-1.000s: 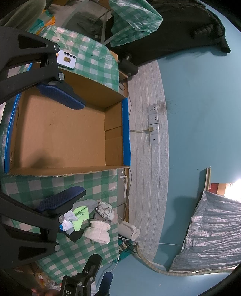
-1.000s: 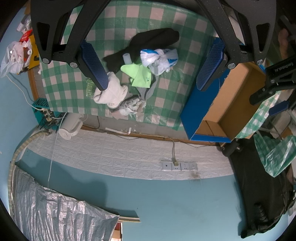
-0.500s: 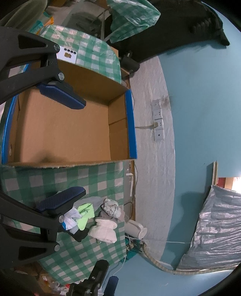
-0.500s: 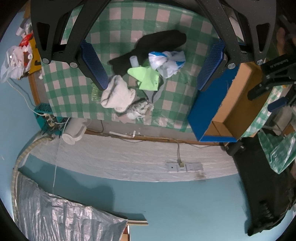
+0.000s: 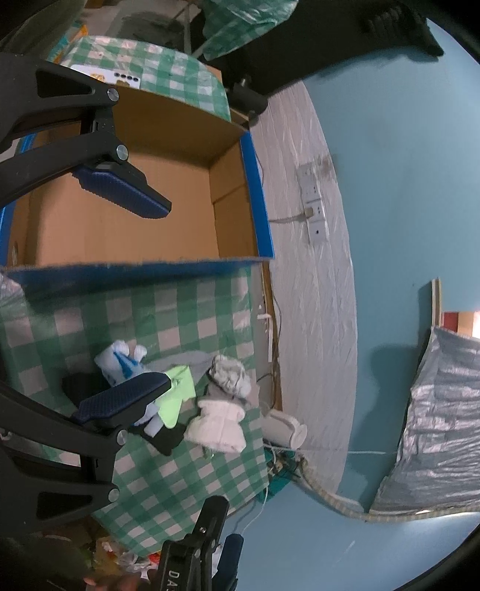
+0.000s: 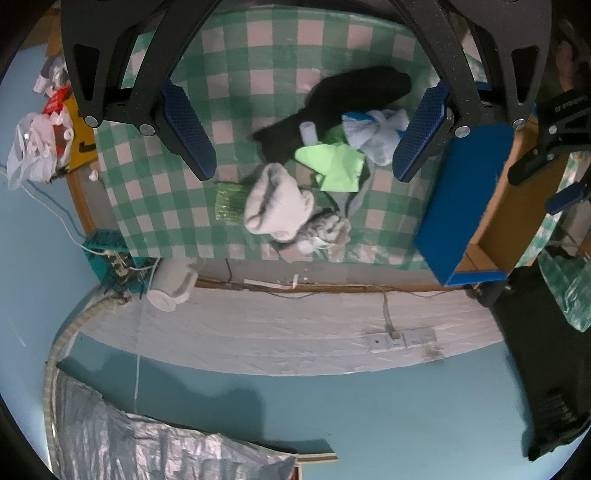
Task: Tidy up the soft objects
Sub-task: 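Reach the left gripper to the white-and-blue plastic bag and grasp it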
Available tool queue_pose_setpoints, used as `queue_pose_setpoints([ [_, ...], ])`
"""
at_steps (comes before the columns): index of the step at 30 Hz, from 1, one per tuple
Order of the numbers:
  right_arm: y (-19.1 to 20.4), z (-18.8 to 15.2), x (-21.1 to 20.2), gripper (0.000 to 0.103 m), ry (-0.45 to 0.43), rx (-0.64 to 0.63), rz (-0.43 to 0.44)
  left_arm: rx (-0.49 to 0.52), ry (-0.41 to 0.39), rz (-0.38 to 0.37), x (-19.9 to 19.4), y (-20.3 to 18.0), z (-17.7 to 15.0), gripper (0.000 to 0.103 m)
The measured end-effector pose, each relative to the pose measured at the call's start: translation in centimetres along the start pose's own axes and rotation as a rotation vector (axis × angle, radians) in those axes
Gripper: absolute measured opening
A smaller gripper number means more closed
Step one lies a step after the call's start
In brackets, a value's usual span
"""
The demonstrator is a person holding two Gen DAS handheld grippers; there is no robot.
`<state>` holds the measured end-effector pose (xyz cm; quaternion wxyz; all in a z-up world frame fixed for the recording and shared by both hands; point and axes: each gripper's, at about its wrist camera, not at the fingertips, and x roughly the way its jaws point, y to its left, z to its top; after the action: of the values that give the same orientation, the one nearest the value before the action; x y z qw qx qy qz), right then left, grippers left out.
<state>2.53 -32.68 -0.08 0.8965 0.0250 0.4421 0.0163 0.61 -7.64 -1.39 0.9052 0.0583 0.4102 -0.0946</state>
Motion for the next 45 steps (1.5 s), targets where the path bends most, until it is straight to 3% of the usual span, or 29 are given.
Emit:
queue_pose_setpoints([
  [24, -3.3, -2.8, 6.2, 0.096, 0.195, 0.107, -0.035, 0.162, 0.193, -0.077, 8.2, -7.8, -1.5, 0.087],
  [45, -3.3, -4.6, 8.8, 0.096, 0.283, 0.104, -0.061, 0.191, 0.347, -0.109, 14.6, -9.2, -4.5, 0.085],
])
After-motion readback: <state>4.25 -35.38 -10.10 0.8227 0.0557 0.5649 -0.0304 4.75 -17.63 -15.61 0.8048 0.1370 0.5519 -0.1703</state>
